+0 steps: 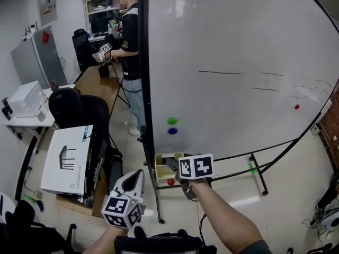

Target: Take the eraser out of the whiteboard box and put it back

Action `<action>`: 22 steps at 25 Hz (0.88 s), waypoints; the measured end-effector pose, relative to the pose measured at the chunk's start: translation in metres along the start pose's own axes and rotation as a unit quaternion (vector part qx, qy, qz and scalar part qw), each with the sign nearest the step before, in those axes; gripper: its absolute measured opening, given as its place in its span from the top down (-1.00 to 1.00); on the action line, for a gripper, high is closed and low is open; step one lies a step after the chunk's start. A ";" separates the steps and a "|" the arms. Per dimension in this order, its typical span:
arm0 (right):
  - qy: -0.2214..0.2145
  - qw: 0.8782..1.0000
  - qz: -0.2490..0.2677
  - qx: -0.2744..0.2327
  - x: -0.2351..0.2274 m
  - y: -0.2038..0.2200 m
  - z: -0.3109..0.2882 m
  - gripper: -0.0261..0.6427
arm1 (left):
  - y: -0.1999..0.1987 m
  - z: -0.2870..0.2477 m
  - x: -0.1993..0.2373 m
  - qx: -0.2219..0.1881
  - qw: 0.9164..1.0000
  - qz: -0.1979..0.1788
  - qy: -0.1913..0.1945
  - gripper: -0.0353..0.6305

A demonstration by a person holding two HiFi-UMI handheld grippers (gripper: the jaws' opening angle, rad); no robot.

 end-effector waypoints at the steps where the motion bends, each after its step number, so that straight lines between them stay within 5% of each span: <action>1: -0.015 1.000 0.003 -0.021 -0.001 -0.002 0.011 -0.09 | -0.002 0.003 -0.004 -0.006 1.000 0.003 -0.009 0.83; 6: -0.102 0.985 0.044 -0.131 0.002 -0.019 0.080 0.19 | -0.023 0.027 -0.023 -0.060 0.995 0.001 -0.076 0.83; 9: -0.126 0.971 0.109 -0.173 0.006 -0.020 0.121 0.85 | -0.025 0.039 -0.037 -0.055 0.994 0.012 -0.096 0.83; 17: -0.144 0.948 0.177 -0.221 0.052 0.012 0.192 0.87 | -0.033 0.109 -0.052 -0.093 0.992 0.005 -0.089 0.83; 22: -0.126 0.945 0.102 -0.282 0.079 0.042 0.230 0.87 | -0.012 0.159 -0.033 -0.100 0.991 -0.009 -0.088 0.83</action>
Point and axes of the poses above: the fingertips, and each gripper's own axes: z backward along the fingers, x to its left, y out of its underside, the point moved 5 cm from there along z, backward along the fingers, and after that the axes turned 7 degrees about x, right-handed, at the moved point
